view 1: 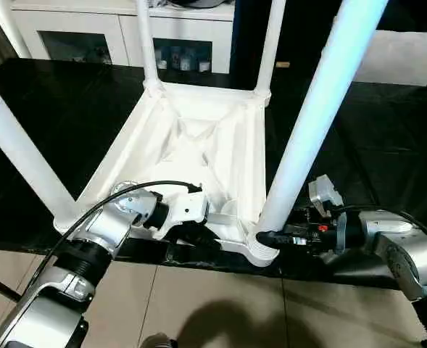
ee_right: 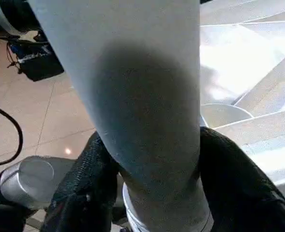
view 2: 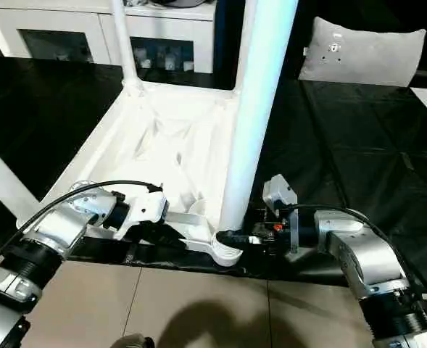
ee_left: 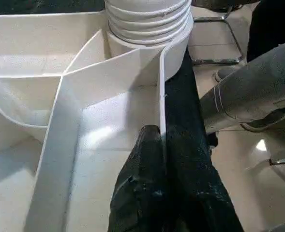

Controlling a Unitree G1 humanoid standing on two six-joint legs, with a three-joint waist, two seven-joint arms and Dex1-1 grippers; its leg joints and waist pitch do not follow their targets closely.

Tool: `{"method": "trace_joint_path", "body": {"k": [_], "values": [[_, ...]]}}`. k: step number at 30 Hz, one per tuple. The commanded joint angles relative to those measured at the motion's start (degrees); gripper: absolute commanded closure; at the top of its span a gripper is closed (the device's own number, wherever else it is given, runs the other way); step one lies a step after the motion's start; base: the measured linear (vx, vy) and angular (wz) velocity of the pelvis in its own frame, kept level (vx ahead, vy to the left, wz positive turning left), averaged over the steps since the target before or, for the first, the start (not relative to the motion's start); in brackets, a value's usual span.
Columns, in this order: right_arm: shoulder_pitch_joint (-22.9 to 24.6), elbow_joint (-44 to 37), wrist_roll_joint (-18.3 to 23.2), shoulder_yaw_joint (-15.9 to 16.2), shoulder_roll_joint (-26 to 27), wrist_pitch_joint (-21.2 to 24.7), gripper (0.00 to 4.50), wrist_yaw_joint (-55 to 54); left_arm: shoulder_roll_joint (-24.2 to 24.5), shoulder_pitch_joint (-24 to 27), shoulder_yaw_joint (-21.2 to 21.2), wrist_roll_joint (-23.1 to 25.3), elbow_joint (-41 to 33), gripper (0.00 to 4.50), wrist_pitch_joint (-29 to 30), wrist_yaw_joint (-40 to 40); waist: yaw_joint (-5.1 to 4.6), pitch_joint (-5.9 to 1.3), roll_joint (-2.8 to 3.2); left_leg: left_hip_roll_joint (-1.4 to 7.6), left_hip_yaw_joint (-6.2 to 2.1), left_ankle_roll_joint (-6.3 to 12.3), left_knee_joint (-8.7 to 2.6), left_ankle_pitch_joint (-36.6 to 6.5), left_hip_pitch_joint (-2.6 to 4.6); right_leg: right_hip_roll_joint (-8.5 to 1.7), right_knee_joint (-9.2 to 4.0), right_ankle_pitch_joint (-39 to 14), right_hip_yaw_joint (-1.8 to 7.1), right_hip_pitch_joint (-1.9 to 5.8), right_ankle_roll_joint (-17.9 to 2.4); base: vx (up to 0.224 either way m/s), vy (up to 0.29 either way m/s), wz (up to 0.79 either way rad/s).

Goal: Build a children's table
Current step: Rotate leg to tighten

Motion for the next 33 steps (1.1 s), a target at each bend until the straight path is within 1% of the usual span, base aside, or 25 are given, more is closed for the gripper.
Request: {"method": "trace_joint_path", "body": {"k": [1, 3, 4, 6, 7, 8, 9, 10, 11, 12, 14, 15, 16, 17, 19, 20, 21, 22, 23, 24, 26, 27, 29, 32, 33], "values": [[0.5, -0.9, 0.8, -0.2, 0.8, 1.8, 2.42, -1.2, -0.4, 0.9, -1.2, -1.0, -2.3, 4.50, 1.5, -1.3, 0.02, -3.67, -0.50, 0.06, 1.28, 4.11, -3.43, -7.9, 1.76, -0.57, -3.32, 9.2, -0.61, 1.04, -17.0, 0.000, 0.000, 0.00], [0.9, -1.6, 0.4, 0.0, 1.6, 2.2, 2.43, -3.3, -0.4, 1.2, -1.2, -0.9, -2.9, 4.50, 3.1, -0.9, -0.14, -3.66, -0.33, 0.03, 1.22, 3.81, -3.50, -8.1, 1.75, -0.61, -3.32, 8.9, -0.61, 1.05, -17.0, 0.000, 0.000, 0.00], [0.9, -1.8, -0.2, 0.0, 2.0, 2.6, 2.44, -4.9, -0.3, 1.3, -1.2, -0.7, -3.1, 4.50, 3.6, -0.6, -0.32, -3.63, -0.47, -0.02, 1.22, 3.71, -3.53, -8.2, 1.70, -0.56, -3.40, 8.9, -0.59, 1.08, -16.8, 0.000, 0.000, 0.00], [0.6, -2.1, -2.3, 0.1, 4.5, 4.8, 2.44, -11.4, -0.9, 1.7, -1.0, -0.5, -4.1, 4.50, 6.3, 1.1, -0.58, -3.48, -0.01, -0.10, 1.15, 2.95, -3.73, -9.1, 1.72, -0.52, -3.46, 7.6, -0.58, 0.92, -16.6, 0.000, 0.000, 0.00], [0.4, -2.1, -3.1, 0.0, 5.8, 5.5, 2.44, -14.2, -1.4, 1.9, -0.8, -0.5, -4.5, 4.50, 7.7, 2.1, -0.86, -3.27, -0.14, -0.15, 1.17, 1.89, -3.97, -10.8, 1.79, -0.48, -3.69, 5.0, -0.54, 0.75, -16.3, 0.000, 0.000, 0.00], [0.2, -2.1, -3.4, -0.2, 7.0, 6.4, 2.44, -16.5, -1.8, 2.0, -0.6, -0.7, -5.0, 4.50, 8.8, 2.8, -1.04, -3.17, 0.30, -0.16, 1.01, 0.56, -4.27, -13.4, 1.89, -0.66, -3.95, 1.0, -0.52, 0.76, -15.9, 0.000, 0.000, 0.00], [-0.2, -1.9, -3.8, -0.5, 8.3, 7.2, 2.44, -18.8, -2.3, 2.1, -0.3, -0.9, -5.5, 4.50, 10.2, 3.9, -1.29, -3.10, 0.35, -0.18, 1.03, -0.06, -4.41, -14.5, 1.93, -0.64, -4.12, -0.5, -0.46, 0.64, -15.7, 0.000, 0.000, 0.00], [-1.2, -1.0, -4.7, -1.0, 10.7, 8.6, 2.46, -23.1, -3.7, 2.0, 0.1, -0.9, -6.1, 4.50, 12.3, 6.0, -2.08, -2.95, 0.15, -0.23, 0.89, -1.55, -4.79, -16.7, 1.79, -0.61, -4.28, -4.0, -0.48, 0.65, -15.1, 0.000, 0.000, 0.00], [-2.2, -0.1, -5.8, -1.4, 13.2, 9.4, 2.46, -27.3, -5.2, 1.9, 0.3, -0.8, -6.6, 4.50, 14.6, 8.3, -2.08, -2.95, 0.15, -0.23, 0.89, -1.55, -4.79, -16.7, 1.79, -0.61, -4.28, -4.0, -0.48, 0.65, -15.1, 0.000, 0.000, 0.00], [-2.8, 0.5, -6.6, -1.7, 14.7, 9.9, 2.46, -30.1, -6.2, 1.9, 0.5, -0.7, -7.1, 4.50, 16.2, 9.8, -2.70, -2.90, 0.46, -0.37, 0.77, -2.51, -4.95, -17.6, 1.70, -0.62, -4.38, -5.6, -0.53, 0.54, -14.6, 0.000, 0.000, 0.00], [-5.1, 3.8, -7.6, -3.5, 19.6, 10.6, 2.46, -38.3, -9.8, 1.0, 1.2, 0.3, -6.1, 4.50, 18.5, 15.9, -3.86, -2.61, 0.24, -0.56, 0.65, -4.08, -5.23, -19.5, 1.44, -0.71, -4.72, -10.3, -0.56, 0.49, -13.2, 0.000, 0.000, 0.00], [-6.2, 5.6, -7.9, -4.4, 21.7, 10.3, 2.46, -41.6, -11.9, 0.4, 1.8, 0.5, -5.3, 4.50, 19.5, 18.9, -3.94, -2.69, 0.46, -0.61, 0.58, -4.50, -5.19, -20.0, 1.64, -0.84, -4.84, -11.5, -0.58, 0.36, -12.9, 0.000, 0.000, 0.00], [-6.8, 6.6, -8.2, -5.0, 23.1, 10.3, 2.46, -43.8, -13.2, 0.1, 2.2, 0.5, -4.8, 4.50, 20.3, 20.9, -4.09, -2.95, 0.14, -0.63, 0.53, -4.54, -5.04, -20.2, 1.82, -0.83, -5.23, -12.3, -0.51, 0.39, -12.1, 0.000, 0.000, 0.00], [-7.4, 7.5, -8.7, -5.3, 23.9, 9.9, 2.46, -45.3, -14.2, -0.3, 2.5, 0.7, -4.4, 4.50, 20.6, 22.6, -4.14, -3.05, 0.05, -0.64, 0.61, -4.34, -4.92, -19.2, 1.77, -0.76, -5.14, -10.9, -0.39, 0.40, -12.0, 0.000, 0.000, 0.00], [-8.4, 9.4, -9.9, -5.2, 25.1, 7.8, 2.46, -47.0, -16.3, -1.3, 2.9, 1.6, -3.0, 4.50, 20.9, 26.6, -4.06, -3.23, 0.00, -0.70, 0.87, -2.86, -4.53, -15.8, 1.70, -0.47, -5.07, -4.4, -0.21, 0.42, -12.4, 0.000, 0.000, 0.00], [-8.7, 9.8, -9.8, -5.5, 25.8, 7.1, 2.46, -47.2, -16.9, -1.6, 2.9, 2.3, -2.6, 4.50, 20.7, 27.9, -3.88, -3.46, -0.05, -0.79, 0.98, -2.02, -4.28, -13.0, 1.54, -0.37, -4.84, -0.1, -0.23, 0.71, -12.7, 0.000, 0.000, 0.00], [-8.7, 9.9, -9.4, -5.9, 26.2, 6.9, 2.13, -47.1, -17.0, -1.7, 2.8, 2.7, -2.4, 4.50, 20.5, 28.5, -3.75, -3.54, -0.08, -0.83, 1.02, -1.52, -4.15, -11.6, 1.48, -0.28, -4.68, 2.2, -0.24, 0.81, -12.7, 0.000, 0.000, 0.00], [-8.7, 9.8, -8.9, -6.8, 27.0, 6.6, 1.93, -47.2, -17.0, -1.9, 2.7, 3.7, -2.0, 4.50, 20.1, 29.7, -3.34, -3.76, -0.03, -0.90, 1.09, -0.58, -3.87, -8.7, 1.38, -0.19, -4.33, 7.2, -0.25, 1.07, -12.9, 0.000, 0.000, 0.00], [-8.3, 9.5, -8.9, -7.1, 27.0, 6.0, 1.79, -46.5, -16.5, -1.9, 2.6, 4.6, -1.6, 4.50, 19.6, 30.3, -3.20, -3.82, -0.10, -0.98, 1.12, -0.09, -3.77, -7.5, 1.29, -0.07, -4.15, 9.4, -0.27, 1.16, -12.9, 0.000, 0.000, 0.00], [-8.1, 9.3, -9.1, -7.4, 27.0, 5.5, 1.79, -46.3, -16.2, -2.0, 2.6, 5.3, -1.4, 4.50, 19.4, 30.9, -2.87, -3.90, 0.12, -0.99, 1.15, 0.47, -3.69, -6.2, 1.41, 0.00, -3.94, 12.4, -0.37, 1.11, -13.0, 0.000, 0.000, 0.00], [-6.7, 8.0, -9.1, -7.4, 25.7, 4.2, 1.67, -44.1, -14.9, -1.7, 2.5, 5.8, -1.5, 4.50, 18.6, 30.4, -2.48, -3.77, 0.20, -0.75, 1.14, 0.51, -3.84, -7.9, 1.63, -0.08, -4.09, 11.7, -0.51, 1.07, -13.2, 0.000, 0.000, 0.00], [-6.0, 7.3, -8.8, -7.3, 24.9, 3.8, 1.39, -43.0, -14.2, -1.6, 2.6, 5.8, -1.6, 4.50, 18.2, 30.0, -2.47, -3.71, 0.19, -0.72, 1.15, 0.39, -3.90, -8.5, 1.66, -0.06, -4.13, 11.0, -0.51, 1.04, -13.3, 0.000, 0.000, 0.00], [-4.2, 5.8, -8.3, -7.1, 22.3, 2.4, 1.29, -39.8, -12.4, -1.3, 2.2, 5.9, -1.2, 4.50, 16.7, 29.3, -1.94, -3.65, 0.16, -0.50, 1.08, 0.16, -4.05, -10.2, 1.83, -0.08, -4.40, 8.7, -0.46, 1.13, -12.7, 0.000, 0.000, 0.00], [-2.3, 3.7, -6.6, -8.1, 19.4, 2.0, 1.05, -35.5, -10.9, -1.3, 1.6, 6.5, 0.3, 4.50, 14.0, 28.0, -1.60, -3.60, 0.19, -0.50, 1.12, 0.03, -4.11, -10.7, 1.82, -0.10, -4.42, 7.9, -0.40, 1.05, -12.7, 0.000, 0.000, 0.00], [-1.5, 2.8, -6.1, -8.2, 17.8, 1.8, 0.95, -33.3, -10.3, -1.1, 1.3, 6.6, 0.9, 4.50, 12.2, 26.9, -1.49, -3.53, 0.44, -0.54, 1.05, 0.07, -4.18, -11.1, 1.76, -0.11, -4.52, 7.2, -0.43, 1.06, -12.4, 0.000, 0.000, 0.00]]}}
